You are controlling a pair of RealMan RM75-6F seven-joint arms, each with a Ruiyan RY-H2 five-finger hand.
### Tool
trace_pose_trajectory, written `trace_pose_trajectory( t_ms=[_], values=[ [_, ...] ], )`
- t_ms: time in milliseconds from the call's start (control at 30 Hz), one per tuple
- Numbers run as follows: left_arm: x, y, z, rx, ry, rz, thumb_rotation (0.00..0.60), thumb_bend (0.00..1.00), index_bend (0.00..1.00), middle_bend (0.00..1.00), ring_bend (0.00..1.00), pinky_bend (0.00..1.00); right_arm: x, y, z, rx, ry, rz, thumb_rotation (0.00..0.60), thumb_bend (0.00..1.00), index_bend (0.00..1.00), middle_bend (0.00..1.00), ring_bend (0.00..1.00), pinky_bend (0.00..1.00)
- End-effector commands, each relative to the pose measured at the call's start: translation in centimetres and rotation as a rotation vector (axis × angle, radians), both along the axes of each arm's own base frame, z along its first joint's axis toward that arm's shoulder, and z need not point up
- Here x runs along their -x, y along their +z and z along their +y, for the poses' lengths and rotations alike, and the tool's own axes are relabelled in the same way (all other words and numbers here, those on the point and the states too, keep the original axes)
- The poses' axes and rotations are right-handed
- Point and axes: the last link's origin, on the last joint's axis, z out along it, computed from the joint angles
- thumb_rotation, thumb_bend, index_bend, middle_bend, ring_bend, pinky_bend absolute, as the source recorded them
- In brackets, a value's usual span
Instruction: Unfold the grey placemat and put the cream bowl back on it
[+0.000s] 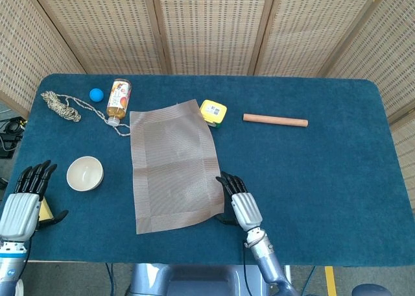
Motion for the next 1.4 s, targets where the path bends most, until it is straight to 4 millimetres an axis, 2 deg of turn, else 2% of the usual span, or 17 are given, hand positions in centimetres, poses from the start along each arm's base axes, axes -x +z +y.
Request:
trace_pose_trajectory(
  t_ms=[33,133,333,500,667,933,1400],
  values=[
    [0.0,0.0,0.0,0.000,0.004,-0.003,0.600,0.02,0.00,0.00,0.00,0.00,0.1,-0.1,-0.2,0.026,-0.008,-0.003,0.600,0.40,0.40,0.00,0.00,0.00],
    [0.1,0.1,0.1,-0.002,0.008,-0.006,0.600,0.02,0.00,0.00,0.00,0.00,0.1,-0.3,-0.3,0.049,-0.020,-0.001,0.600,0.40,0.52,0.04,0.00,0.00],
    [0.1,0.1,0.2,-0.001,0.011,-0.008,0.600,0.02,0.00,0.00,0.00,0.00,0.2,-0.5,-0.5,0.054,-0.027,0.009,0.600,0.40,0.61,0.09,0.00,0.00],
    [0.1,0.1,0.2,0.000,0.012,-0.010,0.600,0.02,0.00,0.00,0.00,0.00,0.2,-0.6,-0.5,0.053,-0.027,0.009,0.600,0.41,0.62,0.09,0.00,0.00],
    [0.1,0.0,0.2,0.002,0.012,-0.013,0.600,0.02,0.00,0.00,0.00,0.00,0.2,-0.5,-0.5,0.051,-0.027,0.002,0.600,0.52,0.62,0.08,0.00,0.00],
    [0.2,0.0,0.2,0.005,0.014,-0.016,0.600,0.02,0.00,0.00,0.00,0.00,0.2,-0.5,-0.5,0.050,-0.031,0.000,0.600,0.60,0.64,0.09,0.00,0.00],
    [0.2,0.0,0.3,0.003,0.017,-0.018,0.600,0.02,0.00,0.00,0.00,0.00,0.1,0.4,0.3,0.054,-0.028,-0.017,0.600,0.59,0.72,0.12,0.00,0.00]
  ],
)
